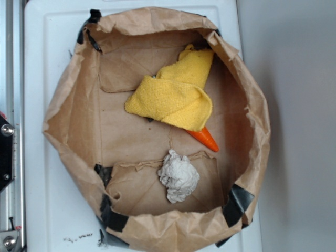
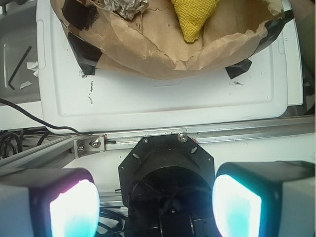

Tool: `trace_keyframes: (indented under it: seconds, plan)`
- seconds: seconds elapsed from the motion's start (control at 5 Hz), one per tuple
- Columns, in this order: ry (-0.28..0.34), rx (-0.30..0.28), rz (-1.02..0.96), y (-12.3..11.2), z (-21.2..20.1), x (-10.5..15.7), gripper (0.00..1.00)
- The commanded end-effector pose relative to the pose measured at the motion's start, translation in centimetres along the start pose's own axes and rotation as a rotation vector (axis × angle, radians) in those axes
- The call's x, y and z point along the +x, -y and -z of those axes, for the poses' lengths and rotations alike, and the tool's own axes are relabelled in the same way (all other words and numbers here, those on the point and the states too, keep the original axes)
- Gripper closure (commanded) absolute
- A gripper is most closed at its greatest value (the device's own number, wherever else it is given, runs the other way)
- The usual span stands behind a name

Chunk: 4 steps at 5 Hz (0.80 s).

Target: Grab the white paper.

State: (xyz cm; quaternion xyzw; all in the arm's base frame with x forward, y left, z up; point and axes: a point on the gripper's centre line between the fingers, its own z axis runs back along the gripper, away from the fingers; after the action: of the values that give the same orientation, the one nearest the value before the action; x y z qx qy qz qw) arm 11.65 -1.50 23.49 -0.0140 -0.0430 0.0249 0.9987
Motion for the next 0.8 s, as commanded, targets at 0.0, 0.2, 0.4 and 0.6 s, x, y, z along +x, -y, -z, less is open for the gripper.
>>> trace_keyframes:
  seconds: [0.0, 0.2, 0.4, 0.6]
  plan:
    - [0.0, 0.0, 0.0, 0.0, 0.0, 0.0, 0.0]
    - [0.059, -0.054, -0.028, -0.1, -0.9, 1.7, 0.0]
    - [0.121, -0.105, -0.043, 2.2, 2.3, 6.2, 0.0]
    - [0.179, -0.118, -0.1, 3.0, 4.1, 11.2, 0.0]
